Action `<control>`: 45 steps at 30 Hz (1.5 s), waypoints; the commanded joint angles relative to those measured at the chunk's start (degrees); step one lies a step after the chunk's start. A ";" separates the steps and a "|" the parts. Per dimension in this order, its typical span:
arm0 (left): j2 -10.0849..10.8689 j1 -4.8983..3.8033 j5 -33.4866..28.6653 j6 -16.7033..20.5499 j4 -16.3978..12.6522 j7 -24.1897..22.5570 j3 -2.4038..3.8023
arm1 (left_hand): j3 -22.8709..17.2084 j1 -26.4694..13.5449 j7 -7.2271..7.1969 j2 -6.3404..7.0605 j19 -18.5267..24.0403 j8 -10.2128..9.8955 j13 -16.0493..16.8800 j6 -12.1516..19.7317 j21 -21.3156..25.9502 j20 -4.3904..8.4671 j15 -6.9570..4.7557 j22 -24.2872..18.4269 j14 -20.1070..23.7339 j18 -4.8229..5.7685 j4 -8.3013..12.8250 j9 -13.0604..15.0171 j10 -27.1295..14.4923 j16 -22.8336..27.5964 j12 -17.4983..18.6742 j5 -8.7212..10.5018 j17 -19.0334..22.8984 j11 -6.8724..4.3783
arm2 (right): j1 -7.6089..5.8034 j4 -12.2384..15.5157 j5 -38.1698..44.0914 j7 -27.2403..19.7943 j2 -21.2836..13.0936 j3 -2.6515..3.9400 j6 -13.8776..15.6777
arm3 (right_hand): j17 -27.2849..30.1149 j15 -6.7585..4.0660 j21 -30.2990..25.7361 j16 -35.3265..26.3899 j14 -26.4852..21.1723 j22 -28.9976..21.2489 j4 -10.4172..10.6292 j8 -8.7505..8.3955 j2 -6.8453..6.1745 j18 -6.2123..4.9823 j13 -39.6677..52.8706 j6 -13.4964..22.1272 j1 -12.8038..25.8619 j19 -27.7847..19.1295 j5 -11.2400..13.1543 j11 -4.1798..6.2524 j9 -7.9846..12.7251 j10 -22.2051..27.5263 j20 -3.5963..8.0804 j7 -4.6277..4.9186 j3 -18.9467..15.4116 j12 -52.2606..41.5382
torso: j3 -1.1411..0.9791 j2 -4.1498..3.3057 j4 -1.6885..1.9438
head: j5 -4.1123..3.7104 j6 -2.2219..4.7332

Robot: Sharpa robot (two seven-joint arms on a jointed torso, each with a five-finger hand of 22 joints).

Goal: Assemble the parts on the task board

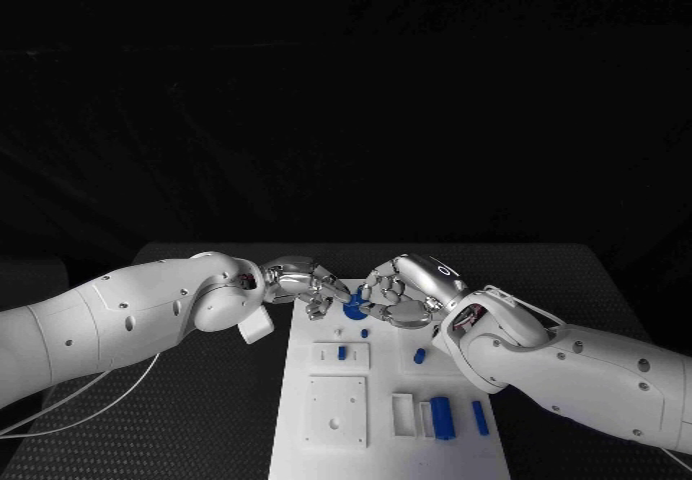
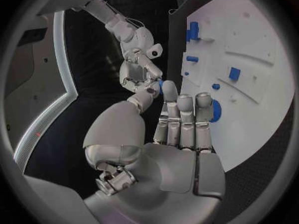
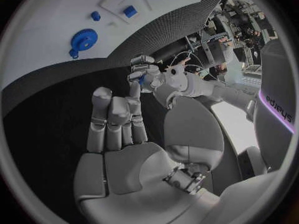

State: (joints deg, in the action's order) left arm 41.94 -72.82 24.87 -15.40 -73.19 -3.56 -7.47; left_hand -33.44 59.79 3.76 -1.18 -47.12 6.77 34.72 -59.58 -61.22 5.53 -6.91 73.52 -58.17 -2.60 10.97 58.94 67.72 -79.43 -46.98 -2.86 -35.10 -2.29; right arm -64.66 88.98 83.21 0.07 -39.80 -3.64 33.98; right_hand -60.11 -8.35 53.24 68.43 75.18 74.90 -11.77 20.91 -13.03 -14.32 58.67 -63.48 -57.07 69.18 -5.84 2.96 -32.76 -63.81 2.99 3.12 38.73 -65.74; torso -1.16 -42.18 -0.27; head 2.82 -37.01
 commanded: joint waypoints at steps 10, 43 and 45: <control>0.12 -0.06 2.45 3.68 -0.46 5.69 0.04 | 0.06 0.83 -0.15 -1.83 -0.91 3.40 -0.26 -1.90 0.18 7.49 -1.47 0.16 -1.09 0.28 0.56 3.43 0.94 -0.40 -0.53 -0.46 0.24 -0.30 | 0.04 -0.98 0.09 -0.02 -1.08 0.03 0.29 | 0.21 -0.34 -0.52 -0.77 -0.37 0.76 0.02 -0.73 -0.71 -0.68 0.10 0.67 0.19 -0.47 -0.44 -0.27 -0.10 0.31 0.09 0.47 -0.67 0.67 | -0.01 0.04 0.02 | 0.12 -0.06; -3.04 -3.86 22.02 12.16 -6.23 33.39 -6.34 | -1.24 -7.20 -2.67 -1.55 -7.01 9.50 -1.81 -5.73 -0.84 9.38 -4.11 0.72 -8.02 -0.69 5.09 1.96 8.45 -0.88 -0.74 -14.24 0.96 -2.83 | -6.34 -22.41 -9.44 -2.25 2.20 4.66 -0.71 | 0.56 0.30 -1.92 -2.23 -1.50 0.66 -0.33 -2.00 -0.98 -0.68 0.48 2.04 -0.62 -1.94 -3.23 -0.96 -0.37 1.77 -0.61 1.16 -0.56 1.62 | -0.54 1.03 0.12 | 1.96 -3.95; -3.16 -3.86 22.44 13.36 -6.55 33.48 -6.34 | -1.28 -7.44 -2.80 -1.44 -7.28 9.73 -1.77 -6.05 -0.93 9.46 -4.24 0.76 -8.31 -0.75 5.14 1.82 8.82 -0.95 -0.84 -14.86 0.89 -2.97 | -6.34 -22.44 -9.44 -2.29 2.37 4.65 -0.74 | 0.56 0.31 -1.94 -2.25 -1.52 0.67 -0.33 -2.02 -0.98 -0.68 0.49 2.05 -0.62 -1.96 -3.38 -0.97 -0.38 1.80 -0.64 1.17 -0.57 1.64 | -0.60 1.11 0.15 | 1.93 -4.21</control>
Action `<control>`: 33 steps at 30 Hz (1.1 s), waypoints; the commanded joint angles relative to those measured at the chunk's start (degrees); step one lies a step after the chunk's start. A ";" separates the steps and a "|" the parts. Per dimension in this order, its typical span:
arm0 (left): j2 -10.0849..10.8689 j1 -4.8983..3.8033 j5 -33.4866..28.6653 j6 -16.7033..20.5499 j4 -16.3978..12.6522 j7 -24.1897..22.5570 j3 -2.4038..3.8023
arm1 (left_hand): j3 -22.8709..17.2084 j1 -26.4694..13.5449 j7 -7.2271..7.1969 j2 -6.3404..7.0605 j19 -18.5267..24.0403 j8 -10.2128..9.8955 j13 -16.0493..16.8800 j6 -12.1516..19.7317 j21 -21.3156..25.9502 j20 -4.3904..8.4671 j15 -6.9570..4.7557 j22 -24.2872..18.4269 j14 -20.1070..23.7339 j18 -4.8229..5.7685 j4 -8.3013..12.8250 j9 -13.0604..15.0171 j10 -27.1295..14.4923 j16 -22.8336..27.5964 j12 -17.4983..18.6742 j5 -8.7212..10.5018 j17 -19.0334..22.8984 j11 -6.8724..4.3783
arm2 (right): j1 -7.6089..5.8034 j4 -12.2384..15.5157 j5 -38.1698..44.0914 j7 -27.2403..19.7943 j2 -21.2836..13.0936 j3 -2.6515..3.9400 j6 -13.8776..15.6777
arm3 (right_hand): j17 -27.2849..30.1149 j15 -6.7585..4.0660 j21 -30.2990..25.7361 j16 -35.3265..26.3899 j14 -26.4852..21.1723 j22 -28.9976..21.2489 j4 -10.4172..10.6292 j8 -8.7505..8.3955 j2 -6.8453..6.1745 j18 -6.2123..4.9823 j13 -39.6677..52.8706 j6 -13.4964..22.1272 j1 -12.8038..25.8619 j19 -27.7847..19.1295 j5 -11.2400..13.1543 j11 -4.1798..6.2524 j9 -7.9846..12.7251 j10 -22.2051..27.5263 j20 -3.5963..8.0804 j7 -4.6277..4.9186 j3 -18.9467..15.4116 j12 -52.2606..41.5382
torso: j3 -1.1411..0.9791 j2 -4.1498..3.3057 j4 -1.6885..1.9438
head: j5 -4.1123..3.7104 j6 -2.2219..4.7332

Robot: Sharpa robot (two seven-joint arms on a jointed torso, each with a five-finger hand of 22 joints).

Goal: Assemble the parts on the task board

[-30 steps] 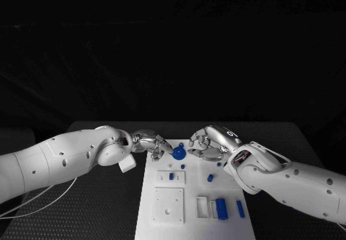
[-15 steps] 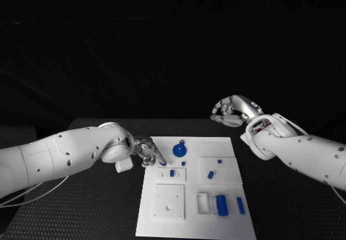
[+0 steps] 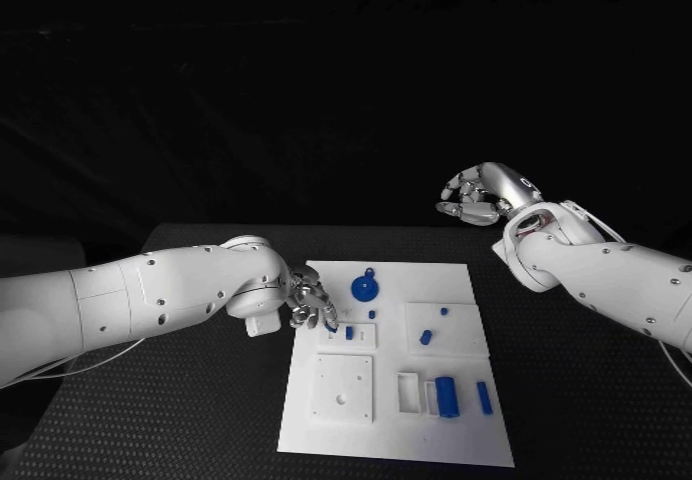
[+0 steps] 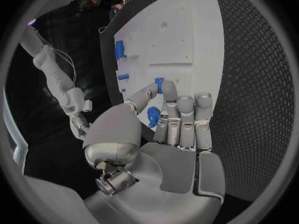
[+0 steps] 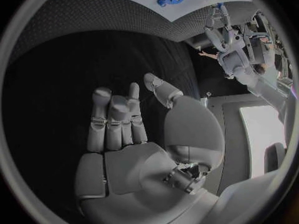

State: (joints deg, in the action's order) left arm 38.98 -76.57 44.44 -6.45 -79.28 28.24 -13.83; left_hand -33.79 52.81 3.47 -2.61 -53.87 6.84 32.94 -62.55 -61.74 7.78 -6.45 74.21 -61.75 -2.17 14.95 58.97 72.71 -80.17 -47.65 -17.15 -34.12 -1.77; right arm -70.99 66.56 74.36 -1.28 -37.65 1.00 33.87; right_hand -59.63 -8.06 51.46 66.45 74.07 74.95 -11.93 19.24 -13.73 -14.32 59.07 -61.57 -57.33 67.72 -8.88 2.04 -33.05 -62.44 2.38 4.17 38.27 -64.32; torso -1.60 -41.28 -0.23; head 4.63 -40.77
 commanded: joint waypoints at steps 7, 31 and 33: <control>-0.12 -0.07 6.33 10.01 -2.07 1.52 0.00 | -1.24 -1.06 -3.14 1.07 -2.07 10.46 0.15 -4.47 -1.02 7.68 -5.36 0.32 -6.39 -1.58 1.30 0.71 5.52 -0.51 -0.46 -3.81 -0.40 -4.11 | -0.01 -0.06 -0.63 -0.94 0.11 0.02 -0.59 | 0.08 0.05 -0.20 -0.30 -0.43 0.64 -0.13 -0.40 -0.26 -0.68 0.13 0.17 -0.32 -0.54 -0.65 -0.08 -0.12 0.47 -0.08 0.15 -0.14 0.23 | -0.19 0.25 0.15 | 0.18 -0.82; 2.41 2.46 12.81 20.95 -6.63 1.07 -0.03 | -1.63 -1.51 -3.83 3.16 -4.25 11.45 0.99 -7.09 -2.15 7.94 -5.97 0.90 -9.06 -2.29 1.36 -4.06 8.18 -1.24 -1.42 -9.78 -1.64 -4.76 | 0.01 0.19 -0.62 -0.64 -0.38 -0.01 -0.85 | 0.05 0.08 -0.25 -0.35 -0.47 0.69 -0.07 -0.50 -0.29 -0.68 0.20 0.21 -0.24 -0.59 -1.28 -0.11 -0.18 0.53 -0.17 0.18 -0.24 0.26 | -0.15 0.29 0.19 | 0.53 -1.74; 2.45 2.79 12.99 21.47 -6.84 1.09 -0.03 | -1.63 -1.55 -3.85 3.22 -4.27 11.56 1.07 -7.17 -2.17 7.93 -5.98 0.92 -9.10 -2.30 1.35 -4.26 8.20 -1.29 -1.52 -10.18 -1.71 -4.78 | 0.01 0.23 -0.62 -0.61 -0.41 -0.01 -0.88 | 0.05 0.09 -0.26 -0.35 -0.47 0.69 -0.07 -0.50 -0.29 -0.68 0.21 0.21 -0.24 -0.59 -1.30 -0.11 -0.19 0.54 -0.17 0.19 -0.25 0.27 | -0.12 0.30 0.18 | 0.52 -1.83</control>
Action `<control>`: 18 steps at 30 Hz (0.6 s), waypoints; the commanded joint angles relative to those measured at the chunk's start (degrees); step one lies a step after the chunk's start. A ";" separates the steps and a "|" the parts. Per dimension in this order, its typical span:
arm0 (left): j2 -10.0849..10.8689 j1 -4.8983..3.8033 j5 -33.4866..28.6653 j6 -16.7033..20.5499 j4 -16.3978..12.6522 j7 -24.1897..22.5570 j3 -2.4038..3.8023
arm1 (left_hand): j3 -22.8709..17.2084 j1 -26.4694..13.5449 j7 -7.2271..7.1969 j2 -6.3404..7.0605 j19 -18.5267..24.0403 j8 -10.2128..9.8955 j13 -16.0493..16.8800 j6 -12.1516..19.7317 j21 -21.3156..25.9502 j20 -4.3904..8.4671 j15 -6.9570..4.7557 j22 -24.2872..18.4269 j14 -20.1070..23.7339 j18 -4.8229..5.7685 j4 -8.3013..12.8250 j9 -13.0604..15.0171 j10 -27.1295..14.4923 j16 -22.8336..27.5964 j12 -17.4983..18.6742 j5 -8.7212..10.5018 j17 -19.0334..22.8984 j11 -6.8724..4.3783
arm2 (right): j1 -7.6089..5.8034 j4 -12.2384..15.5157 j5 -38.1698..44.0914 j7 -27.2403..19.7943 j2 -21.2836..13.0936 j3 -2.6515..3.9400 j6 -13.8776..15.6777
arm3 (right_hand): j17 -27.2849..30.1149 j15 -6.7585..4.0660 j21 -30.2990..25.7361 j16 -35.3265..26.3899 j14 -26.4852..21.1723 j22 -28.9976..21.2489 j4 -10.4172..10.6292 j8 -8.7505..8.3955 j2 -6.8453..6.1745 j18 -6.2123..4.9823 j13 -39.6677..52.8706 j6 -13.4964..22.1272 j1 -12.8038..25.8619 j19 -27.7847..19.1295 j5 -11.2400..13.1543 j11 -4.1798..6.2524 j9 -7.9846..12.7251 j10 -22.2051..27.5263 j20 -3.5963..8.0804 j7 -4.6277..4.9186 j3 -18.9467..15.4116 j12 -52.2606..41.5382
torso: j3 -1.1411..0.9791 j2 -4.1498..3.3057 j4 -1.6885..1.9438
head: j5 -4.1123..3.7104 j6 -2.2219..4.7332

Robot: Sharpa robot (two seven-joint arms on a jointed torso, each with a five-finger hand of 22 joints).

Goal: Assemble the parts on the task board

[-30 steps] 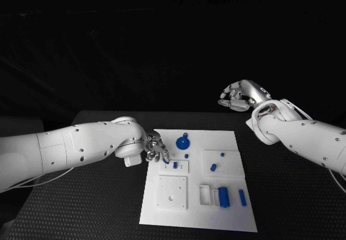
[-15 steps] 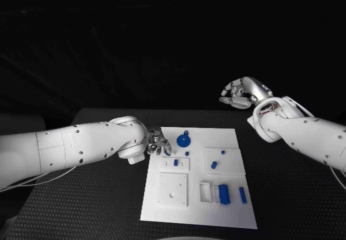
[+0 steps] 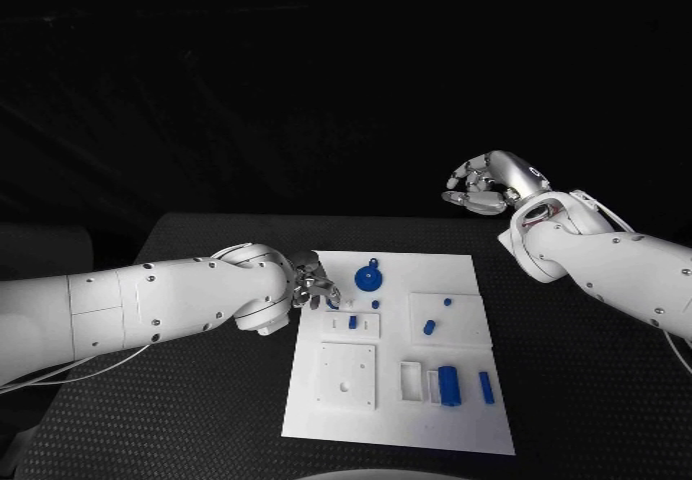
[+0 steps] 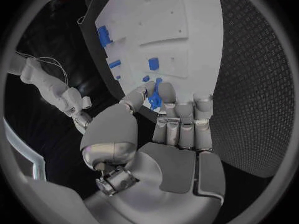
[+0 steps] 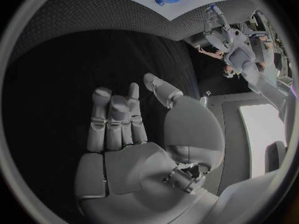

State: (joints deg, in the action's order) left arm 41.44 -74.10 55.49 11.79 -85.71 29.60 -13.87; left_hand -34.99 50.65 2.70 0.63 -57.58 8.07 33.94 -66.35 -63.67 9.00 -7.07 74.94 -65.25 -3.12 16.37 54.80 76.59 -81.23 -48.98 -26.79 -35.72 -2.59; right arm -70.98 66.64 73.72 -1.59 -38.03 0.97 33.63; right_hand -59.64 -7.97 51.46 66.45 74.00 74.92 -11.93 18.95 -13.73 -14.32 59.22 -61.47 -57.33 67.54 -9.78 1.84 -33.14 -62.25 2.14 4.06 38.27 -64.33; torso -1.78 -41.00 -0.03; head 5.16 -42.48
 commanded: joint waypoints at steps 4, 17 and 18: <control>-0.10 0.93 2.79 3.68 -0.57 -0.30 0.01 | -0.42 0.57 -3.11 0.06 -0.65 10.52 0.21 -3.48 -0.34 6.70 -5.37 0.26 -5.70 -1.39 -0.05 -0.45 4.34 -0.32 -0.36 -1.12 -0.23 -3.99 | 0.01 0.06 0.02 -0.29 0.05 0.01 -0.69 | 0.05 0.00 -0.26 -0.35 -0.41 0.72 -0.06 -0.22 -0.29 -0.68 0.06 0.10 -0.23 -0.41 -0.42 0.09 -0.10 0.34 0.06 0.30 -0.26 0.27 | 0.07 -0.05 -0.05 | 0.01 -0.14; -0.36 2.28 2.88 1.92 -0.48 0.16 0.01 | -0.30 0.36 -3.19 0.01 -0.71 11.00 0.53 -3.78 -0.48 6.66 -5.40 0.39 -5.85 -1.44 -0.07 -1.00 4.47 -0.55 -0.83 -1.79 -0.50 -4.04 | 0.04 -0.12 0.02 -0.21 0.09 -0.01 -0.92 | 0.05 0.01 -0.28 -0.36 -0.41 0.74 -0.03 -0.24 -0.29 -0.68 0.09 0.10 -0.18 -0.42 -0.53 0.08 -0.13 0.35 0.04 0.30 -0.31 0.27 | 0.07 -0.09 -0.09 | 0.06 -0.45; -0.36 2.40 2.88 1.78 -0.43 0.18 0.01 | -0.29 0.34 -3.19 0.00 -0.71 11.02 0.55 -3.80 -0.49 6.66 -5.39 0.39 -5.85 -1.44 -0.07 -1.02 4.48 -0.56 -0.85 -1.79 -0.51 -4.04 | 0.05 -0.15 0.02 -0.21 0.12 -0.01 -0.93 | 0.05 0.01 -0.28 -0.36 -0.41 0.74 -0.03 -0.24 -0.29 -0.68 0.09 0.10 -0.18 -0.42 -0.54 0.08 -0.13 0.35 0.03 0.31 -0.32 0.27 | 0.07 -0.08 -0.09 | 0.09 -0.47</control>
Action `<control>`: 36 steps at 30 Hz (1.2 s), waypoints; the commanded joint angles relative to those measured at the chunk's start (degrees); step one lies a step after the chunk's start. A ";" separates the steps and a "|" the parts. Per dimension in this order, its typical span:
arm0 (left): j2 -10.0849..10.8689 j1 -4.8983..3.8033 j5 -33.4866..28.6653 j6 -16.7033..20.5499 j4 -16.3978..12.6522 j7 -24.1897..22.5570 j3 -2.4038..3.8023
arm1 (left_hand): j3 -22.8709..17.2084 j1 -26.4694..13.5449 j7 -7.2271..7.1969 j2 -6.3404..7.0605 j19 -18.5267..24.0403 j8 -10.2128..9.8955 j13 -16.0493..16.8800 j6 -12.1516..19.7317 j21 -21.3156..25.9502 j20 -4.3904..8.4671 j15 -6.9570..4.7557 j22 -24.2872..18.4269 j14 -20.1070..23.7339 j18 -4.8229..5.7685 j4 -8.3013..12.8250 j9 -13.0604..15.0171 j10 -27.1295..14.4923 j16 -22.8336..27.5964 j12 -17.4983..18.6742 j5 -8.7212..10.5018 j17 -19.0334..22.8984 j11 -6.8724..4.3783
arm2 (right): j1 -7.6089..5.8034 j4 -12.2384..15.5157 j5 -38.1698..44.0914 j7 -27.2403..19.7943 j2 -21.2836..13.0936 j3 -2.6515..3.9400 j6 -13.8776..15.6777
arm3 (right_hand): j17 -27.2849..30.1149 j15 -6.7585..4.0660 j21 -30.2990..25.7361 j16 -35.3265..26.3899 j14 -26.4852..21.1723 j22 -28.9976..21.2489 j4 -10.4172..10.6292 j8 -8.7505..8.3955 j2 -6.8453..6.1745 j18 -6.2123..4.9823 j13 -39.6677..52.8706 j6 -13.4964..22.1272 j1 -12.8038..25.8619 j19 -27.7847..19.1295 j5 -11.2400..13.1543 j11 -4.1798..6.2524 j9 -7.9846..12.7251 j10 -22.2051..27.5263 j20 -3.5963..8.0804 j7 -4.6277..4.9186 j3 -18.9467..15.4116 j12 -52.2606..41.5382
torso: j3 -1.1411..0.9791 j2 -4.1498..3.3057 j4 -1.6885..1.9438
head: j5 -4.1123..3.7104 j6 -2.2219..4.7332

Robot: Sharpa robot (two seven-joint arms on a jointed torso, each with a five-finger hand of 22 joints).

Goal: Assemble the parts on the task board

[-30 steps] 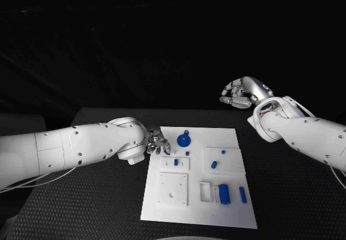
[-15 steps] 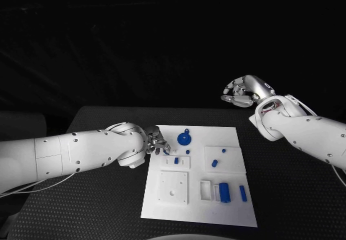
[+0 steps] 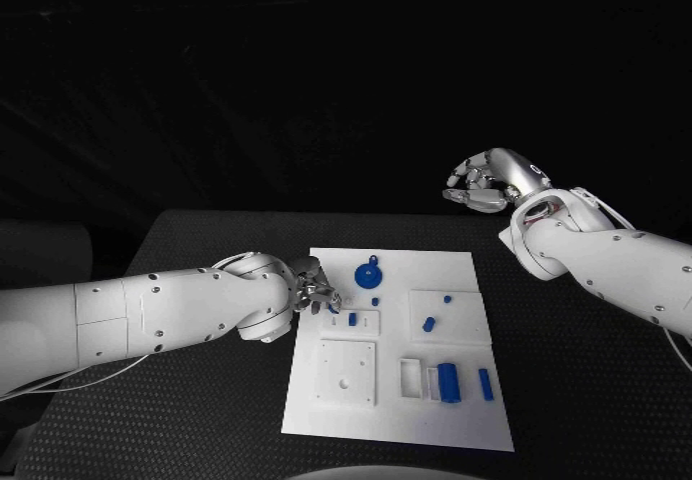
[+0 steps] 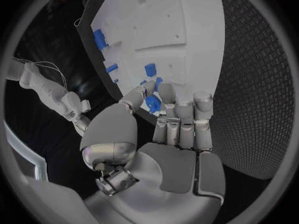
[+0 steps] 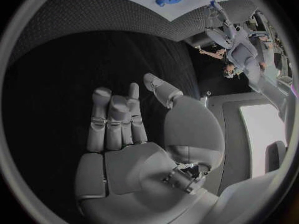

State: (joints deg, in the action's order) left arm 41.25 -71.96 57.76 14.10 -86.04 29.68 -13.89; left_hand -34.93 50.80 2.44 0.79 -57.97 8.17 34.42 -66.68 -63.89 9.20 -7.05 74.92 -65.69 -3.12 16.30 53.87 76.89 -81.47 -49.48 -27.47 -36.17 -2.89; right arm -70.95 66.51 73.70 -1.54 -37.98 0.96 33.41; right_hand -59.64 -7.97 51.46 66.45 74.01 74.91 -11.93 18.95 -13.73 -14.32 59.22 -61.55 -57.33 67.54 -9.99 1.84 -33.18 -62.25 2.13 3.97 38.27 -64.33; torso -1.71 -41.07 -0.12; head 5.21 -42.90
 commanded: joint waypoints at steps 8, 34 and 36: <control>-0.33 0.92 1.22 -1.36 0.20 0.12 0.03 | -0.34 0.14 -2.94 -0.24 -0.29 11.05 0.16 -3.52 -0.29 6.44 -5.41 0.44 -5.42 -1.45 0.02 -0.22 4.19 -0.37 -0.48 -1.21 -0.13 -3.74 | 0.05 -0.04 0.04 -0.26 0.10 0.00 -0.81 | 0.04 0.01 -0.29 -0.37 -0.42 0.76 -0.02 -0.26 -0.28 -0.68 0.11 0.18 -0.16 -0.44 -0.40 0.07 -0.10 0.36 0.03 0.40 -0.36 0.28 | 0.01 -0.01 -0.04 | 0.18 -0.24; -0.91 2.11 2.67 -2.75 1.78 0.12 0.03 | -0.23 -0.20 -2.97 -0.38 -0.22 11.50 0.45 -3.72 -0.35 6.38 -5.36 0.53 -5.42 -1.45 -0.08 -0.57 4.25 -0.54 -0.90 -1.21 -0.35 -3.72 | 0.17 -0.07 0.04 -0.28 0.08 -0.01 -0.86 | 0.02 0.02 -0.31 -0.38 -0.43 0.79 0.02 -0.31 -0.27 -0.68 0.15 0.18 -0.09 -0.44 -0.61 0.06 -0.14 0.38 0.00 0.41 -0.45 0.29 | 0.01 -0.03 -0.02 | 0.10 -0.48; -0.93 2.11 2.70 -2.92 1.86 0.13 0.03 | -0.22 -0.22 -2.97 -0.38 -0.21 11.52 0.46 -3.73 -0.35 6.37 -5.36 0.54 -5.42 -1.45 -0.08 -0.58 4.25 -0.55 -0.92 -1.20 -0.36 -3.72 | 0.17 -0.04 0.04 -0.28 0.06 -0.01 -0.88 | 0.02 0.02 -0.31 -0.39 -0.43 0.79 0.03 -0.31 -0.27 -0.68 0.16 0.19 -0.07 -0.44 -0.63 0.06 -0.14 0.38 0.00 0.42 -0.46 0.29 | 0.02 0.00 -0.02 | 0.09 -0.51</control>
State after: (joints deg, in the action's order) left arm 40.44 -69.91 59.81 12.20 -84.17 29.86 -13.88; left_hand -34.91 50.50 2.39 0.91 -58.07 8.17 34.81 -67.07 -63.88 9.09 -6.91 74.94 -66.24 -3.12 16.28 53.21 77.18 -81.69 -50.14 -28.51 -36.46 -3.17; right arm -70.81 66.44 73.68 -1.53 -37.93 0.94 33.10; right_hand -59.64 -7.96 51.46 66.45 74.01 74.94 -11.94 18.95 -13.73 -14.32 59.32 -61.32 -57.33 67.55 -10.43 1.84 -33.27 -62.25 2.13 4.00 38.27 -64.33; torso -1.70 -41.10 -0.14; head 5.31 -43.38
